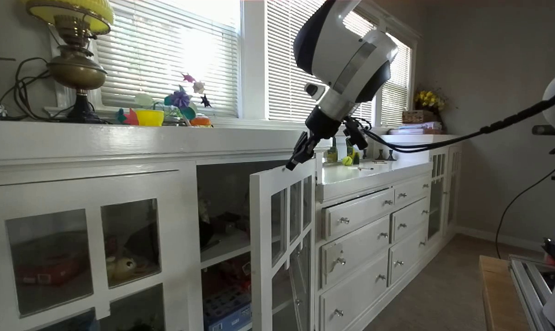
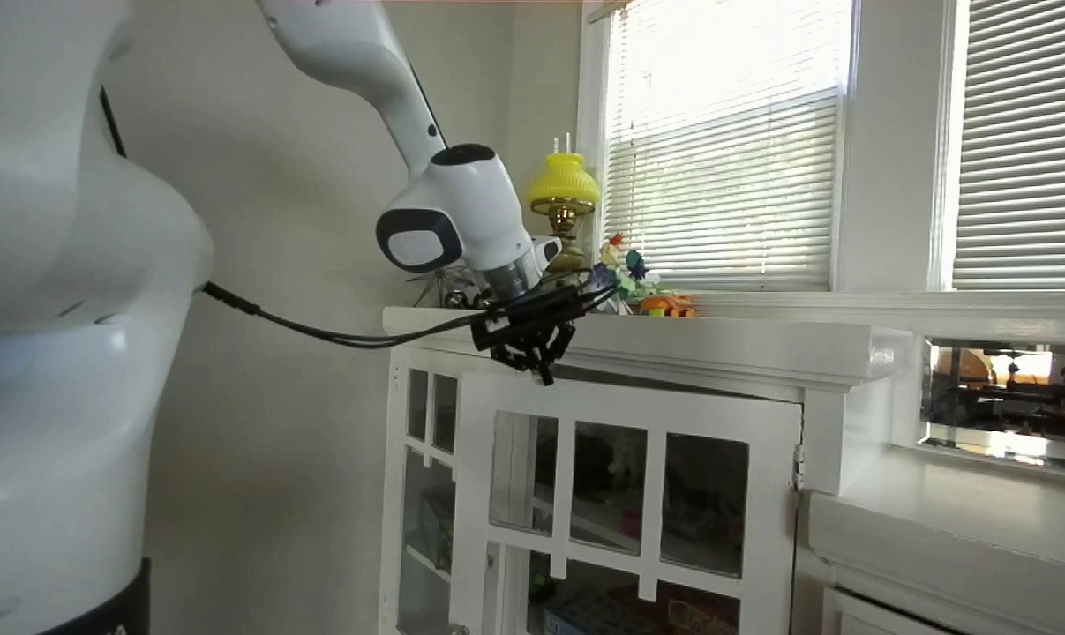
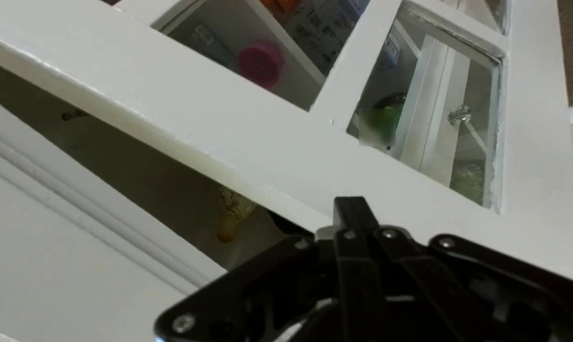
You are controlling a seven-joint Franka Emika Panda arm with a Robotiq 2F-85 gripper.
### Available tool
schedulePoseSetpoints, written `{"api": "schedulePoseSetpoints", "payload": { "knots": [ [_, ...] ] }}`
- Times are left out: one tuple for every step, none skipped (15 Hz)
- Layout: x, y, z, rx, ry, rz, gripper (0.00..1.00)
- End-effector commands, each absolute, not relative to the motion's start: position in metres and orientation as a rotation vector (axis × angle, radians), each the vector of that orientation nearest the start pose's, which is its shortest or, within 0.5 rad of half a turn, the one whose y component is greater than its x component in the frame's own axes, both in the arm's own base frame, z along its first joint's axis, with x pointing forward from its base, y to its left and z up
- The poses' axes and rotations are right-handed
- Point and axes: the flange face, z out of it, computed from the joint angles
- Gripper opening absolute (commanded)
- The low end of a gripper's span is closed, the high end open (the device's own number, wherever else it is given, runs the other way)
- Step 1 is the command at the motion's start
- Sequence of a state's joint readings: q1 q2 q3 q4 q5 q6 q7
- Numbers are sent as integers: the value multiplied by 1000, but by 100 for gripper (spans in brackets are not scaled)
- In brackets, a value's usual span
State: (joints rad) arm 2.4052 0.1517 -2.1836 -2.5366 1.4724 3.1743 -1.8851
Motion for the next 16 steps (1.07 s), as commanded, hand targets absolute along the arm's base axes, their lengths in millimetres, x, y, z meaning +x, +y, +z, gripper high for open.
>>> {"api": "schedulePoseSetpoints", "payload": {
  "knots": [
    [441, 4, 330, -3005, -989, -1056, 1],
    [441, 4, 329, -3010, -977, -1059, 1],
    [444, 5, 332, -3006, -954, -1076, 1],
    [448, 6, 338, -3000, -922, -1107, 1],
    [451, 6, 344, -2995, -892, -1137, 1],
    [455, 5, 348, -2988, -864, -1158, 1],
    [457, 4, 348, -2983, -847, -1164, 1],
    [459, 3, 350, -2977, -836, -1178, 1],
    [459, 2, 349, -2975, -827, -1181, 1],
    [459, 1, 346, -2976, -818, -1173, 1],
    [457, -1, 346, -2978, -817, -1173, 1],
    [454, -2, 344, -2980, -805, -1168, 1],
    [453, -3, 345, -2980, -796, -1177, 1],
    [451, -5, 343, -2982, -788, -1174, 1],
    [450, -8, 342, -2987, -783, -1172, 1],
    [448, -10, 342, -2987, -769, -1178, 1]
  ]
}}
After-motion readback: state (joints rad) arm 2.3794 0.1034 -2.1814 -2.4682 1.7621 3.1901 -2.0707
